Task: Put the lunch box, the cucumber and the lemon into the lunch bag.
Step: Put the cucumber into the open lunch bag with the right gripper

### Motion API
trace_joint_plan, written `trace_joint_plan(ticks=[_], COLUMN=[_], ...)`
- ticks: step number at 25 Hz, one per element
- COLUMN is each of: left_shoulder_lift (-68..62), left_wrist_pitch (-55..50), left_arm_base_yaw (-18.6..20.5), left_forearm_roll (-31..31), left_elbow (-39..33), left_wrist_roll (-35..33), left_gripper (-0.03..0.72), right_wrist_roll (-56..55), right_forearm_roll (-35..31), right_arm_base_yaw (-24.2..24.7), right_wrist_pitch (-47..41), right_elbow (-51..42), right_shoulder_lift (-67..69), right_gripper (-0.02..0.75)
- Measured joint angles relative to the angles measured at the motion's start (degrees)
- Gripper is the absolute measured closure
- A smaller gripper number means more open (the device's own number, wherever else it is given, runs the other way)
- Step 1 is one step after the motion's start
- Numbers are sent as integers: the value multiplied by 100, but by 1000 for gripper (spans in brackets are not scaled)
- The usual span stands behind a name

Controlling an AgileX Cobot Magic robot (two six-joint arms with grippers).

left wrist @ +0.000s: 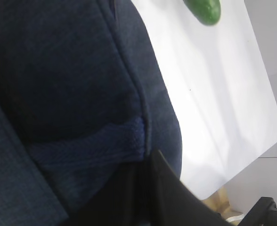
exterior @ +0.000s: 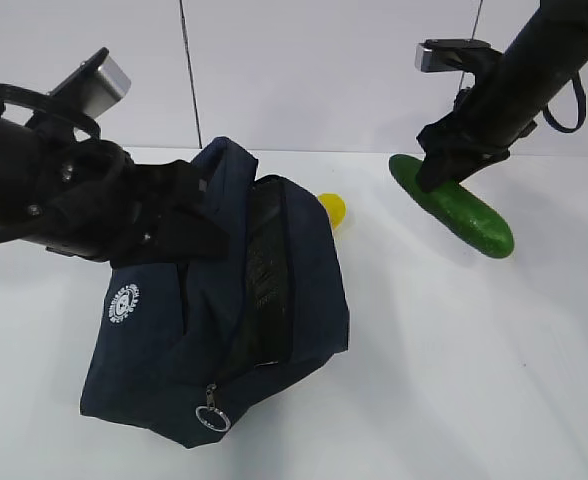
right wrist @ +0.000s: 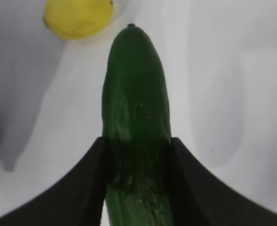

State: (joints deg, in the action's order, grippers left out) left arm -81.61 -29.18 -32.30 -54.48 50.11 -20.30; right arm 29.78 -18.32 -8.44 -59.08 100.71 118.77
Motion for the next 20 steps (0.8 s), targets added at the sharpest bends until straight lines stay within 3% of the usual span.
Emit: trace_joint_plan(ticks=[7, 12, 15, 20], left_shoulder_lift=[0, -135, -144, -158], left_wrist_pitch=[0, 113, 172, 345], left_arm_base_yaw=[0, 0, 0, 0], left_forearm_roll=[-66, -181, -223, -280], left_elbow=[0, 0, 0, 0], left_wrist_roll=[0, 0, 0, 0], left_gripper=[678, 678, 678, 678], right_wrist_roll=[-487, -487, -487, -578], right_forearm_roll=[-1799, -3189, -3558, -3593], right_arm_base_yaw=[0, -13, -13, -13], right_wrist_pitch=[-939, -1019, -1019, -1028], right_elbow=[0, 0, 0, 0], right_shoulder_lift=[-7, -7, -45, -136], right_gripper=[435, 435, 435, 435])
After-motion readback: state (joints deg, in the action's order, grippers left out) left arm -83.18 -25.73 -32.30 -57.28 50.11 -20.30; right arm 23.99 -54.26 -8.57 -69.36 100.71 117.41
